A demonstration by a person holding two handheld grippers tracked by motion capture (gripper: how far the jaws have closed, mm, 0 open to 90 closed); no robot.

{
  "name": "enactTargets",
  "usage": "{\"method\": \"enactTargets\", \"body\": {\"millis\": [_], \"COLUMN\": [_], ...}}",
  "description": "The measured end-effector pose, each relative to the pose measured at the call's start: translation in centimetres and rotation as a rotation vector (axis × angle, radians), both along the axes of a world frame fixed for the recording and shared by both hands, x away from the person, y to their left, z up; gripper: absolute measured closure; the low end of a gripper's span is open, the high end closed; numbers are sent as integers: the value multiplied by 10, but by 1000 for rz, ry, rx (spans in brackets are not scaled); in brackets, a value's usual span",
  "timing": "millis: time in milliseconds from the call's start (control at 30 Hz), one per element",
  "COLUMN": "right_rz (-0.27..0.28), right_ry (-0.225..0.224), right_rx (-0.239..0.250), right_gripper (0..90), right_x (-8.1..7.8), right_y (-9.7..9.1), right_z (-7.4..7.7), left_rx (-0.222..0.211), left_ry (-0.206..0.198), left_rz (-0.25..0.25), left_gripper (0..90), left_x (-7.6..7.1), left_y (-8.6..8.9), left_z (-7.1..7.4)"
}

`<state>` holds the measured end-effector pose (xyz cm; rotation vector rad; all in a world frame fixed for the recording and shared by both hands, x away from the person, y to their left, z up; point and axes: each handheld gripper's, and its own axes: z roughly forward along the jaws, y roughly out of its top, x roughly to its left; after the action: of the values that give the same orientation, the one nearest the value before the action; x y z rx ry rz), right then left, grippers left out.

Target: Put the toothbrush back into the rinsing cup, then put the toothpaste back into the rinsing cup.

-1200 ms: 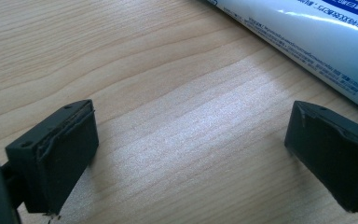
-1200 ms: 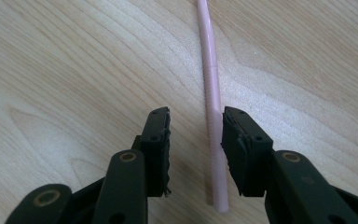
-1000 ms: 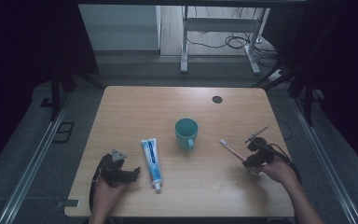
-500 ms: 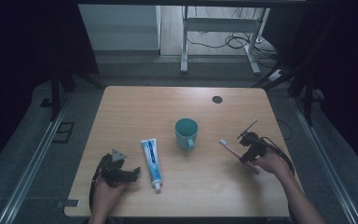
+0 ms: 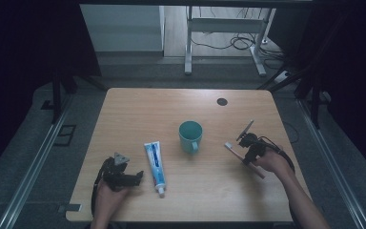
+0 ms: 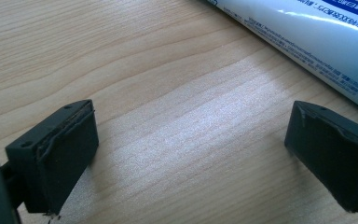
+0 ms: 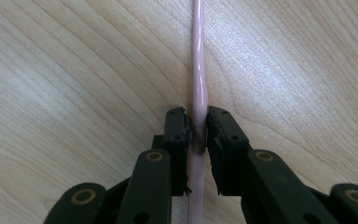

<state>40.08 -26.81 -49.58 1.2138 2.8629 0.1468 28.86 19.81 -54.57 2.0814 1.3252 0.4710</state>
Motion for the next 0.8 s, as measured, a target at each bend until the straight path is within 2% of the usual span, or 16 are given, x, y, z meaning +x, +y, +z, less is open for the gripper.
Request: {"method": "enactTargets", "body": {"millis": [167, 367, 433, 800], "right_rz": [-18, -20, -27, -27], "right_ry": [10, 18, 8, -36], "right_rx": [1, -10, -11, 52], "right_gripper": [821, 834, 835, 833], "right_x": [1, 2, 2, -2], "right_y": [1, 0, -1, -6], "right_z": [-3, -2, -1, 14], "left_rx": [0, 0, 0, -1], "left_ry": [0, 0, 0, 1], "left_rz": [0, 0, 0, 2], "left_gripper": [28, 28, 28, 28], "left_x": [0, 0, 0, 0], "left_y": [0, 0, 0, 0], "left_z": [0, 0, 0, 0]}}
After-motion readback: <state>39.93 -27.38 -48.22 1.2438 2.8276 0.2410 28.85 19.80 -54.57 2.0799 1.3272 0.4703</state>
